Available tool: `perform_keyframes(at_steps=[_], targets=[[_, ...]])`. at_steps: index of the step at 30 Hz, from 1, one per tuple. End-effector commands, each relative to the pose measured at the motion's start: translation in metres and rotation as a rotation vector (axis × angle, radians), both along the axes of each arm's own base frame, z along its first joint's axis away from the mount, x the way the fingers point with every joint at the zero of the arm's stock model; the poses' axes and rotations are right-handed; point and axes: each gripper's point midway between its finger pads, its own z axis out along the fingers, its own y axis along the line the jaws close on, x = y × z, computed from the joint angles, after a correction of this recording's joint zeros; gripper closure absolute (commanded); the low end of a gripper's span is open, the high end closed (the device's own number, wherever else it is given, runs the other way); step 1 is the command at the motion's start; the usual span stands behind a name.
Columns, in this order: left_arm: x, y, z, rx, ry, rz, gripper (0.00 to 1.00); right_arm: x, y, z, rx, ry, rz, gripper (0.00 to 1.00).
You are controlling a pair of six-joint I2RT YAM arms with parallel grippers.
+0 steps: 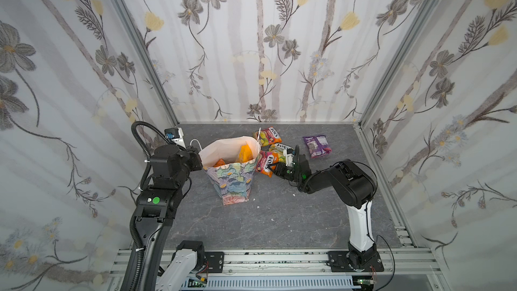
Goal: Place the snacks into the paper bag
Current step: Pick up the snack from the top-center of the table.
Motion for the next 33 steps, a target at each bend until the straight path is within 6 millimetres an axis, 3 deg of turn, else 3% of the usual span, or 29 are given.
perform_keyframes(at_steps=[1,8,22,33], targets=[[0.000,0.002,0.004,0.012,-0.017,0.004,0.98,0.002,0.004,0.012,0.039,-0.032,0.004,0.69],[0.000,0.002,0.004,0.012,-0.017,0.005,0.98,0.002,0.003,0.020,0.050,-0.043,0.001,0.96],[0.000,0.003,0.004,0.015,-0.017,0.014,0.98,-0.001,0.002,0.058,0.042,-0.096,0.013,1.00],[-0.001,0.004,0.007,0.014,-0.024,0.016,0.98,-0.002,0.002,0.108,-0.021,-0.176,0.039,1.00]])
